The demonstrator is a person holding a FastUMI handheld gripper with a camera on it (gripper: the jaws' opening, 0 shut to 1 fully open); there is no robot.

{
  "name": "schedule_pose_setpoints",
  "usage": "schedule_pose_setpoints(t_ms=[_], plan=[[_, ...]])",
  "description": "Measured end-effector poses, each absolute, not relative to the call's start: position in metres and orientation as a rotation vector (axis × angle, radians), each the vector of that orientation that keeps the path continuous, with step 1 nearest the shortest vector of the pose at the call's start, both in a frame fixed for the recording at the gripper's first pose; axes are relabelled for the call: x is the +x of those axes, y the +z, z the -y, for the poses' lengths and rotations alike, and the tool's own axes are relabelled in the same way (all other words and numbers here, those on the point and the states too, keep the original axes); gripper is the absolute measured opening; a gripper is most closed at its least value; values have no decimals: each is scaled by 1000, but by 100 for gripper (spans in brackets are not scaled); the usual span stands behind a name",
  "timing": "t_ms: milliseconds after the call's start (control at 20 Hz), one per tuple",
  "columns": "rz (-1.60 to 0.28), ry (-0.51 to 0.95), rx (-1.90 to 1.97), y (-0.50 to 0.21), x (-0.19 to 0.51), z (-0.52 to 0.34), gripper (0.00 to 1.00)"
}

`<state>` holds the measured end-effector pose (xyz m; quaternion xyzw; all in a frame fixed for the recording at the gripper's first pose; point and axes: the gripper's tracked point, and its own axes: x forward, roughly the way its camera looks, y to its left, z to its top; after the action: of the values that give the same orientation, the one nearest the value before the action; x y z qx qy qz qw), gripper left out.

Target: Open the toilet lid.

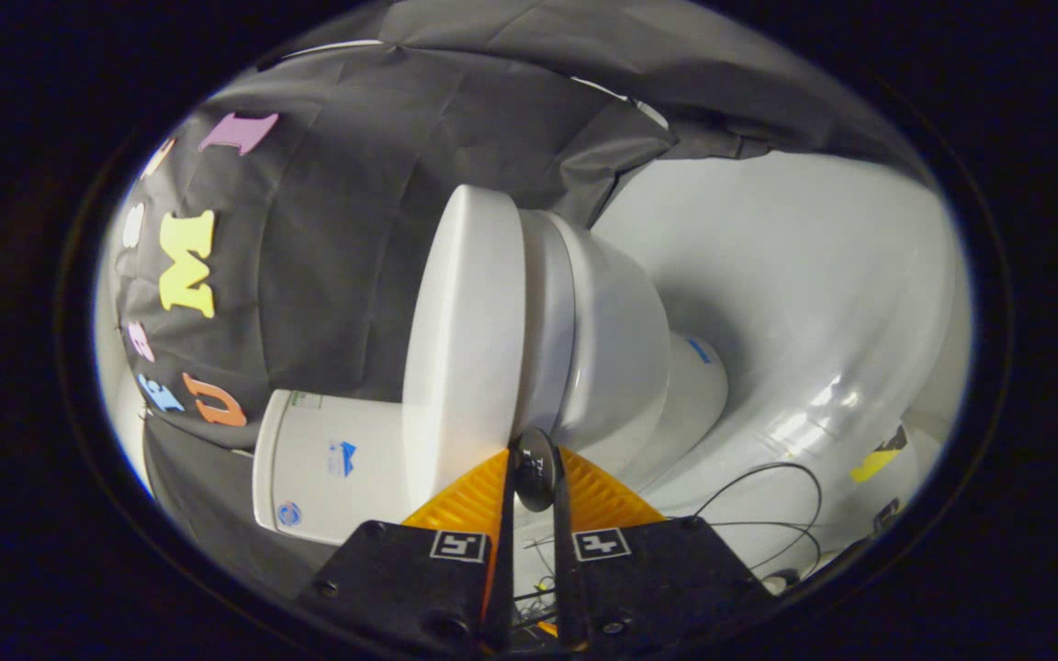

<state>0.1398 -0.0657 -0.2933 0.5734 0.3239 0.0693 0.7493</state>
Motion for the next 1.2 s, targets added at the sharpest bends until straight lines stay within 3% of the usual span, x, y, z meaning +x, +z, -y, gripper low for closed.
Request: schedule_pose_setpoints(t_ms=[250, 1200], plan=[[-690, 155, 1350, -290, 139, 65, 6], [-658, 138, 1235, -250, 136, 63, 4]])
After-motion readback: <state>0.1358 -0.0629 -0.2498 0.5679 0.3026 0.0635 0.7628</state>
